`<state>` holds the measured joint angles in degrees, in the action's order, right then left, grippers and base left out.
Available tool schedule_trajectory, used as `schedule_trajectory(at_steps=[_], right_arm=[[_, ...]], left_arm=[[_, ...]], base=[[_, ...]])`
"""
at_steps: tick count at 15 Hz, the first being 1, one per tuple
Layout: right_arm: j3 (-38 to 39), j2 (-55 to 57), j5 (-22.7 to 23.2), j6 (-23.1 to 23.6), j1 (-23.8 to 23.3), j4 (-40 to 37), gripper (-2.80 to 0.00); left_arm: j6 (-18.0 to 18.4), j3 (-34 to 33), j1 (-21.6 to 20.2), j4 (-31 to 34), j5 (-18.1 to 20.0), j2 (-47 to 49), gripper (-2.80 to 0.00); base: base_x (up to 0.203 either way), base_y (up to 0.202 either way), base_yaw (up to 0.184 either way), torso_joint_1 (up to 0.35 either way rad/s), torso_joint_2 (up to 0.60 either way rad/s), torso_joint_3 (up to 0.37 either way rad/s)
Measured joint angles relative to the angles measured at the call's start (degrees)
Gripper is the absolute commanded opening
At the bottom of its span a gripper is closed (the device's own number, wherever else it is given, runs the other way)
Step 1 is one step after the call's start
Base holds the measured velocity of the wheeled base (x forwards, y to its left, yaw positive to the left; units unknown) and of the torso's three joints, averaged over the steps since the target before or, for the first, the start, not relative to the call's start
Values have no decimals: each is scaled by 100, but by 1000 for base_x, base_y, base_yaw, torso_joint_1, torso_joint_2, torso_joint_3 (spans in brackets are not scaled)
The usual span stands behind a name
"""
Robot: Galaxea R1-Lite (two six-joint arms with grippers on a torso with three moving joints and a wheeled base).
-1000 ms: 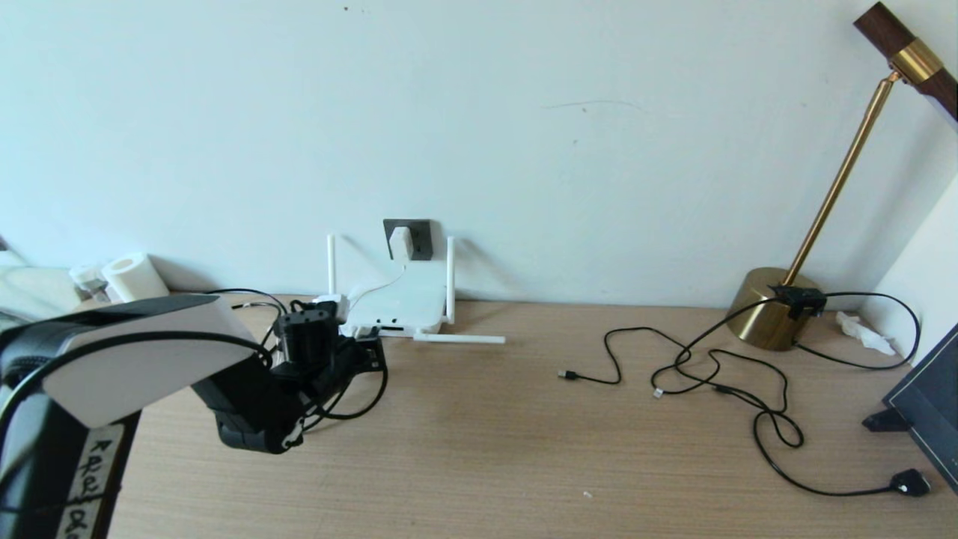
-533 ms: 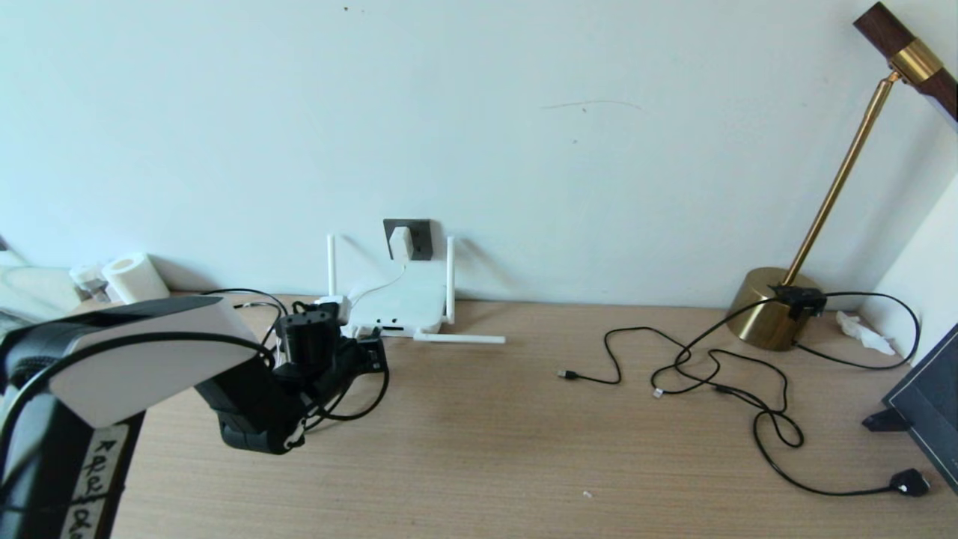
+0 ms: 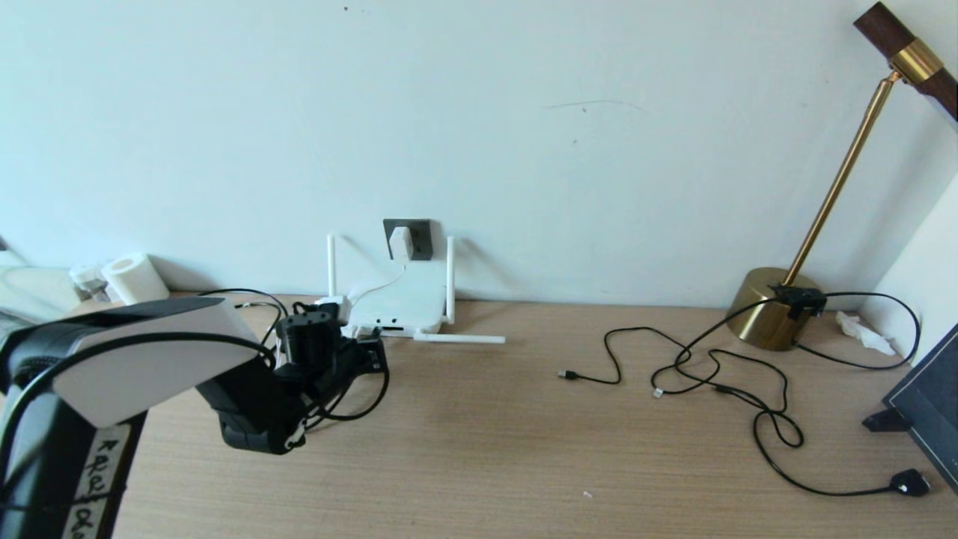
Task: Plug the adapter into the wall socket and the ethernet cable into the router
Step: Plug cable into router interface
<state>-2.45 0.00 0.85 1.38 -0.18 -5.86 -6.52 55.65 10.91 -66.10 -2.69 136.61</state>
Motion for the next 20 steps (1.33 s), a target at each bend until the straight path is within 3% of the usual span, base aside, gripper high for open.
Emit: schedule_trajectory(at_steps=[20], right_arm=[[-5,0,0,0,0,-2,0]], left_arm=[[-1,92,-5,18,0,18,-280]], base=[[0,0,0,0,0,0]])
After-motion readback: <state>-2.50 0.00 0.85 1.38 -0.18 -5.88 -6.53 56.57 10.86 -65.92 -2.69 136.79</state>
